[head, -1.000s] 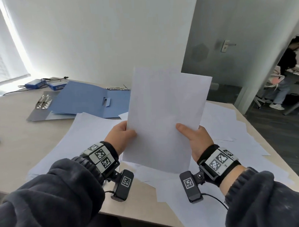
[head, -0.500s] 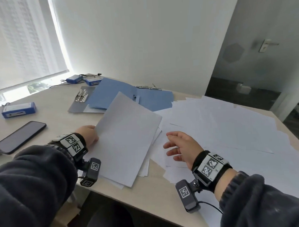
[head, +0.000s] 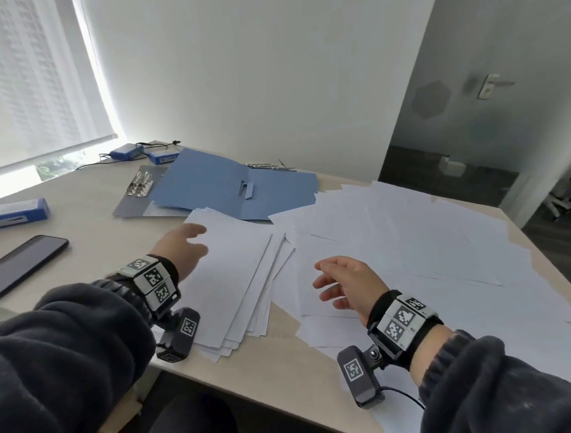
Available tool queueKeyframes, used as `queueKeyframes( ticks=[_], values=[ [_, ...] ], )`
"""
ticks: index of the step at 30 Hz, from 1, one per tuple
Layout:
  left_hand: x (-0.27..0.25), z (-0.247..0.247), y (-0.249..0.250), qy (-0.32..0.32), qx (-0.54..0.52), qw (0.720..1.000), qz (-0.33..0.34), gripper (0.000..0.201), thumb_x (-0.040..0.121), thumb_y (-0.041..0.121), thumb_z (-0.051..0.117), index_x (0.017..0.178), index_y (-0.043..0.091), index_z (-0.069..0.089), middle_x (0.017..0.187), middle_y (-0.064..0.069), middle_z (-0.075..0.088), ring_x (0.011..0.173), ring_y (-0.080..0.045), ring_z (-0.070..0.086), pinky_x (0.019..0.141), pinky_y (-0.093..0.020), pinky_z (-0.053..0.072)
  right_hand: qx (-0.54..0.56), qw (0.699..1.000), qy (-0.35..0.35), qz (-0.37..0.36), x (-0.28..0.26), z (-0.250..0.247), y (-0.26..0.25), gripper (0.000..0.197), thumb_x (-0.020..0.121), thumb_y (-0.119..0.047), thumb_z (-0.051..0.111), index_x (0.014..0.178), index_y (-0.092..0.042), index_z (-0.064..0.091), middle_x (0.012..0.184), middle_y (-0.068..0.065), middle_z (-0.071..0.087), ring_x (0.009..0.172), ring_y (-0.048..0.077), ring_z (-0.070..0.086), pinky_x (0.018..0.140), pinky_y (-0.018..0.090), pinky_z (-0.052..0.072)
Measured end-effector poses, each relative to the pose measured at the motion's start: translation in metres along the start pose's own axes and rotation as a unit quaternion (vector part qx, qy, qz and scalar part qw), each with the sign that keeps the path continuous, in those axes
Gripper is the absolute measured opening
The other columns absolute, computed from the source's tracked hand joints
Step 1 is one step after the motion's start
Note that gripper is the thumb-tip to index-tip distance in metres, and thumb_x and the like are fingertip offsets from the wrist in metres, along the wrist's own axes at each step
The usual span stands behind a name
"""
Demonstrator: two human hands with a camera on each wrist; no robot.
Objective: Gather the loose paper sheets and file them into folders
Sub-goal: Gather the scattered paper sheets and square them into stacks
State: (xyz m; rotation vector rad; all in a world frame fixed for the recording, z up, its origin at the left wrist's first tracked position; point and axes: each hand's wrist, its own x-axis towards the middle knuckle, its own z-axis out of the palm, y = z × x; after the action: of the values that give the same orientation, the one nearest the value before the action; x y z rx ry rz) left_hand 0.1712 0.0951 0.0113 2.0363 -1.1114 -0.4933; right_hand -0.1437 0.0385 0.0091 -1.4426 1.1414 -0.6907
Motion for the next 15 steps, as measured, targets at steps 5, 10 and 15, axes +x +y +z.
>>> queueKeyframes(
  ticks=[5, 10, 15],
  values=[
    [-0.033, 0.07, 0.06, -0.108, -0.116, 0.985, 0.069, 0.027, 0.088, 0.011, 0.066, 0.11, 0.027, 0.064, 0.112, 0.006, 0.067, 0.105, -0.015, 0.063, 0.093, -0.03, 0.047, -0.053, 0.998, 0.041, -0.003, -0.014, -0.043, 0.005, 0.018, 0.098, -0.03, 0.058, 0.103, -0.018, 0.07, 0.088, 0.0, 0.076, 0.069, 0.012, 0.066, 0.064, 0.027, 0.048],
    [-0.059, 0.136, 0.103, -0.192, -0.161, 0.963, 0.096, 0.024, 0.091, 0.017, 0.063, 0.11, 0.031, 0.066, 0.105, 0.017, 0.067, 0.097, 0.0, 0.062, 0.076, -0.022, 0.044, -0.099, 0.99, 0.1, 0.014, -0.031, -0.099, 0.018, 0.016, 0.097, -0.03, 0.058, 0.099, -0.018, 0.07, 0.09, -0.001, 0.077, 0.07, 0.01, 0.066, 0.068, 0.028, 0.049],
    [-0.058, 0.171, 0.125, -0.208, -0.197, 0.955, 0.083, 0.02, 0.091, 0.014, 0.063, 0.105, 0.027, 0.068, 0.104, 0.013, 0.069, 0.094, -0.004, 0.062, 0.076, -0.024, 0.044, -0.145, 0.976, 0.159, 0.029, -0.036, -0.147, 0.036, 0.011, 0.094, -0.027, 0.062, 0.091, -0.02, 0.07, 0.087, -0.003, 0.076, 0.074, 0.013, 0.066, 0.071, 0.027, 0.048]
  ],
)
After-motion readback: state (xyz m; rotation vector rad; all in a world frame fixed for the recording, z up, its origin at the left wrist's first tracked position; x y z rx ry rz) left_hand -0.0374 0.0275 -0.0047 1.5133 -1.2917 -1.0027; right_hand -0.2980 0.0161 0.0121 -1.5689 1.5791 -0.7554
